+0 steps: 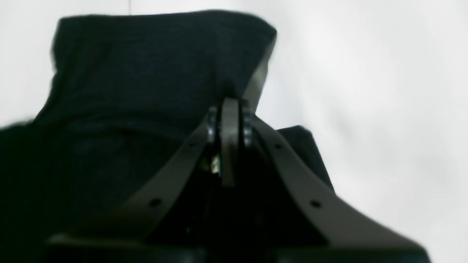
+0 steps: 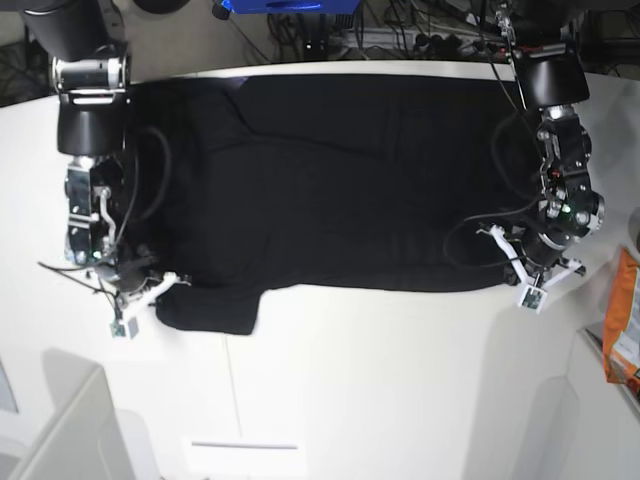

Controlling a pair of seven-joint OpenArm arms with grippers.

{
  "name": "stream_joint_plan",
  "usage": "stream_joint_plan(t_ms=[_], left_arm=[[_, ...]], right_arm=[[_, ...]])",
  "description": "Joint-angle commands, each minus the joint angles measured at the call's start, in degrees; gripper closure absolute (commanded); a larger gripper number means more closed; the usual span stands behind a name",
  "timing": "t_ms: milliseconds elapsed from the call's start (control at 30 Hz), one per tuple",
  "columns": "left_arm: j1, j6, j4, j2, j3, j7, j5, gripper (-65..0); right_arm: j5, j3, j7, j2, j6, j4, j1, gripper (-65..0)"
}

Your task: Fold the T-shirt properly

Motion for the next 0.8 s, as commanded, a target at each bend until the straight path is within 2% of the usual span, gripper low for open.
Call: stream_joint_plan(t_ms=[0, 233, 400, 467, 600, 700, 767], left_arm=[[-0.57, 0.21, 2.68, -0.79, -0.32, -1.17, -0.37, 0.0], [5.76, 0.21, 10.59, -0.88, -0.32, -1.17, -0.46, 0.0], [9.71, 0.04, 15.16, -0.88, -0.32, -1.17, -0.55, 0.0], [11.47, -1.11, 16.74, -0.96, -0.41, -1.08, -3.19, 0.0], [13.93, -1.19, 19.20, -1.23, -0.50, 1.91, -7.41, 0.0], [15.95, -1.37, 21.23, -1.32, -3.04, 2.17, -8.64, 0.0], [17.27, -1.37, 22.72, -1.49, -5.24, 2.26, -11.54, 0.0]], right_arm=[[0.73, 0.26, 0.42, 0.64, 0.18, 2.37, 1.43, 0.0], [0.82, 4.83, -5.29, 0.29, 0.18, 12.30, -3.40, 0.0], [0.82, 5.18, -6.08, 0.64, 0.18, 15.82, -6.48, 0.0], [0.82, 5.18, -6.44, 0.64, 0.18, 17.05, -7.80, 0.0], [0.73, 5.18, -6.44, 0.64, 0.18, 18.72, -9.73, 0.0], [0.73, 5.27, -6.44, 0.64, 0.18, 20.39, -11.23, 0.0], [0.73, 6.85, -6.44, 0.64, 0.18, 22.24, -12.72, 0.0]])
